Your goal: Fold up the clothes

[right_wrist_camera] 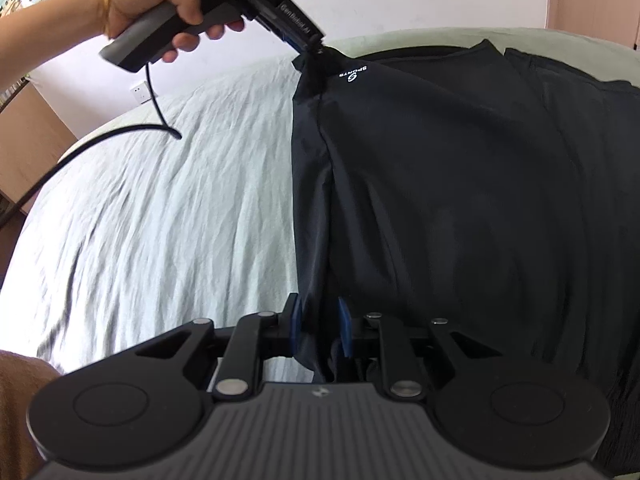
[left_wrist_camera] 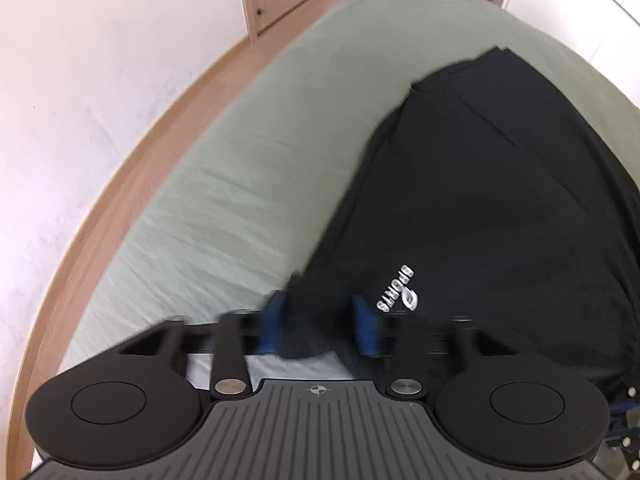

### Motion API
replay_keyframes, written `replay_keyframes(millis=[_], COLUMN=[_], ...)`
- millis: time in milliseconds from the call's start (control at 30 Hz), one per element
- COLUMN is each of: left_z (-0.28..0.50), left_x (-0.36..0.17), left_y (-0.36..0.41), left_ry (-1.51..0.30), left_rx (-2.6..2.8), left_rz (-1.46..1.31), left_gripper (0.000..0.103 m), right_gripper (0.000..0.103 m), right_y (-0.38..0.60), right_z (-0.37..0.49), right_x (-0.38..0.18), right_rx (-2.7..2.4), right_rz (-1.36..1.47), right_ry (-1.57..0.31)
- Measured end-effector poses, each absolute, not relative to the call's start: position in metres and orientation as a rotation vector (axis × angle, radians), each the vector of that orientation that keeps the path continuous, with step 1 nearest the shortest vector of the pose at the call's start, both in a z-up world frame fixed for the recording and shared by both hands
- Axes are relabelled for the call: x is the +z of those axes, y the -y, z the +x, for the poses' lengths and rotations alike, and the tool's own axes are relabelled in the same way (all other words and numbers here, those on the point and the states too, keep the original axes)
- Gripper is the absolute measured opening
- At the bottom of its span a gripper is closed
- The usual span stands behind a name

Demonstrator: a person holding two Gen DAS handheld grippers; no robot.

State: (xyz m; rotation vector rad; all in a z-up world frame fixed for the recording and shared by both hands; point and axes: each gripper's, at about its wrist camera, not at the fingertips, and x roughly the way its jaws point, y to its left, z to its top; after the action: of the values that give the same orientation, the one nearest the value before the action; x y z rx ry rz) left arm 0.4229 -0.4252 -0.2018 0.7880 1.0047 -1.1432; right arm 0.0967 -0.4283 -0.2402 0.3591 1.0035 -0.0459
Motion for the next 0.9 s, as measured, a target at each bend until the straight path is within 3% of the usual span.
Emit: replay_keyframes(millis=[67,433,700,767,800,833,900], left_z=[0.420,0.424,0.429,0.431,0.433,0.435,0.438], left_x=[-0.201,-0.168,-0.188,-0.186,-0.182,-0.180,-0.176], left_y=[0.421,0.397,0.372,0.370,0.370,0.371,0.379], left_ry=[-0.991,-0.940,-0.968,-0.946,-0.946,-0.949,-0.970], left_rx=[-1.143,-1.125,-1.042,-1.033,-1.038,-1.042,-1.052], left_rz=[0.803,0.794,0.802,0.784,0.758,0.744,0.696], left_gripper=[0.011,0.011,0.010,0.010,0.016,0.020,0.036], right_gripper=[0.002,0.001,0.001,0.011,0.020,0.040,0.044], right_y=[0.426,0.409,0.390,0.390,0.390,0.392,0.398], right_z=[0.097,0.084,0.088,0.088,0.087,0.086,0.086], right_x=[-0.240,-0.215,-0.222,-0.219,-0.215,-0.212,-0.208], right_rx=[-0.054,0.002,0.045,0.048,0.049,0.047,0.039], right_rz=[0.347,0.320,0.290,0.285,0.280,0.283,0.294], right_ry=[-0.999,-0.945,-0.978,-0.974,-0.966,-0.956,-0.938])
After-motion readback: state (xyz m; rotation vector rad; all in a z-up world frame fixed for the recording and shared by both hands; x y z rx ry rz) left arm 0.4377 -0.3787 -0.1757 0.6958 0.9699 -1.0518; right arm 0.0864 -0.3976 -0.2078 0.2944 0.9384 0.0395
